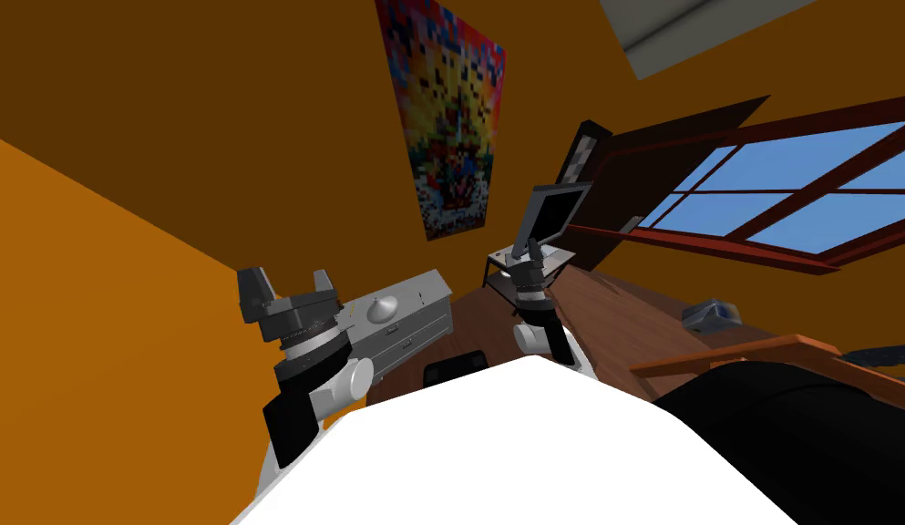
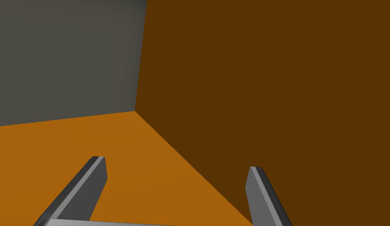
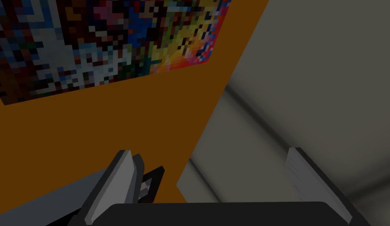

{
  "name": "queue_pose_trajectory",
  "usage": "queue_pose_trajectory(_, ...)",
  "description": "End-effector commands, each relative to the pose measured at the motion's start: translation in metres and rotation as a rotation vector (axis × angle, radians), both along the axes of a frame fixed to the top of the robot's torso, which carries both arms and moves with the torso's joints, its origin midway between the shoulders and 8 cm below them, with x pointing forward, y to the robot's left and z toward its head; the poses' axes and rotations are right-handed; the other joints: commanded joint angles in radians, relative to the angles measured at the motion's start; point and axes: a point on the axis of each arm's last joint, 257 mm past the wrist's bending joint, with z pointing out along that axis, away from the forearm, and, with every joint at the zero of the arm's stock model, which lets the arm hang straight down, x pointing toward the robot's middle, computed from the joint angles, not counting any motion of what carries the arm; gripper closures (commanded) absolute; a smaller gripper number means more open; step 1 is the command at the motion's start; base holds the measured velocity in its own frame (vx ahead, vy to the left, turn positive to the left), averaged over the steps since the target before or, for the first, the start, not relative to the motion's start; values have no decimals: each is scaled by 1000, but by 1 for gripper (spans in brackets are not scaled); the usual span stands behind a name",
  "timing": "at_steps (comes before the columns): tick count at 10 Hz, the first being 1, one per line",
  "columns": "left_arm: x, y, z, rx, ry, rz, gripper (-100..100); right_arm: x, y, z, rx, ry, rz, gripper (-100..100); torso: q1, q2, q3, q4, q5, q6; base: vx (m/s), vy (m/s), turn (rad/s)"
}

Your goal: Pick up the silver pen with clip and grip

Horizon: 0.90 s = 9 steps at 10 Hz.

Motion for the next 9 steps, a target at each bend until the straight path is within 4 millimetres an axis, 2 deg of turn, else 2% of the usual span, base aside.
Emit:
queue_pose_trajectory(1,3,-6,-6,27,20,-21,-100,0,0,0,0,0,0,0,0,0,0,0,0,0,-20,-10,-33)
queue_pose_trajectory(3,9,-15,-21,64,64,-57,-100,0,0,0,0,0,0,0,-1,2,1,0,0,0,-46,-28,-52)
queue_pose_trajectory(5,17,-25,-47,99,130,-99,-100,0,0,0,0,0,0,0,-2,4,2,1,0,0,-51,-47,-71)
queue_pose_trajectory(9,28,-45,-127,158,317,-183,-100,0,0,0,0,0,0,0,-5,3,2,1,-1,0,-52,-80,-110)
